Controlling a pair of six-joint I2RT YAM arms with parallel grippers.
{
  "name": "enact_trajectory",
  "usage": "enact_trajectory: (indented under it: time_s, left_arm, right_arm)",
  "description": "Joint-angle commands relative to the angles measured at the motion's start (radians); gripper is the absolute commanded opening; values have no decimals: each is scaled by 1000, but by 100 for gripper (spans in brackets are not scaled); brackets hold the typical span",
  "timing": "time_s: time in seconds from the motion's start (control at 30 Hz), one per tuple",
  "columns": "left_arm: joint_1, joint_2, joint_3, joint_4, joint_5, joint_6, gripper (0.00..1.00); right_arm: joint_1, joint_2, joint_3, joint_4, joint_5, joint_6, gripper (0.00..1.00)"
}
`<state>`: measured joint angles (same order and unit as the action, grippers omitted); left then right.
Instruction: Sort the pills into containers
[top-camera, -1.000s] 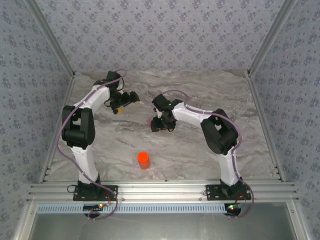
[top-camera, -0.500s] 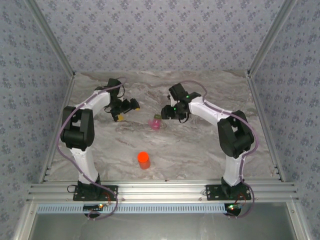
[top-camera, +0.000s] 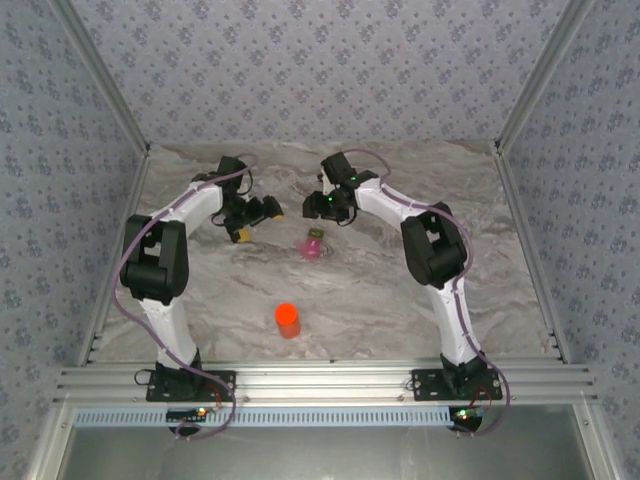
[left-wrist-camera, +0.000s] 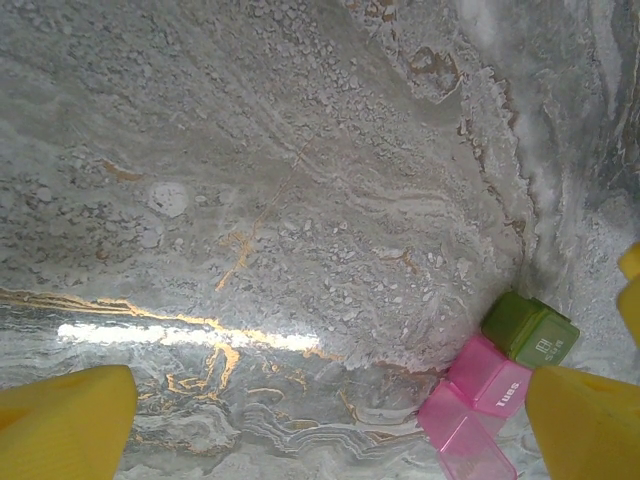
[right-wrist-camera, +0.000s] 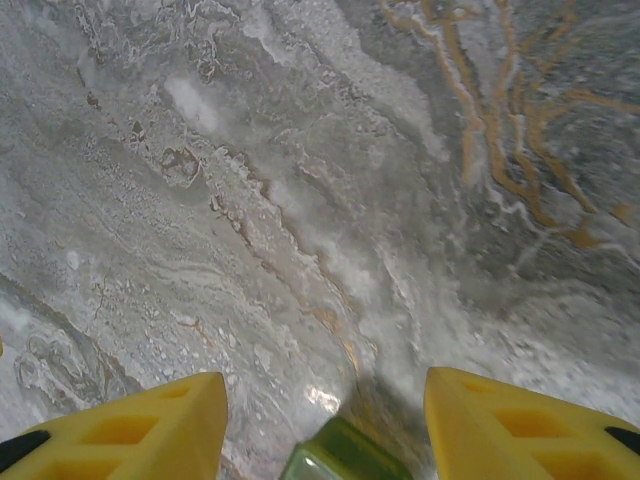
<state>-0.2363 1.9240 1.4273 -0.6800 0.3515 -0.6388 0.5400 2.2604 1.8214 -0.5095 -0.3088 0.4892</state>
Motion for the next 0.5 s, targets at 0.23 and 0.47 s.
enact_trajectory:
  time_s: [0.23, 0.47]
  left_arm:
    - [-3, -8, 40, -4, 6, -7, 100]
    - [-3, -10, 35, -4, 7, -5, 100]
  right_arm:
    - [19, 13, -4, -42, -30, -9, 45]
    - [20, -60, -127, 4, -48, -10, 35]
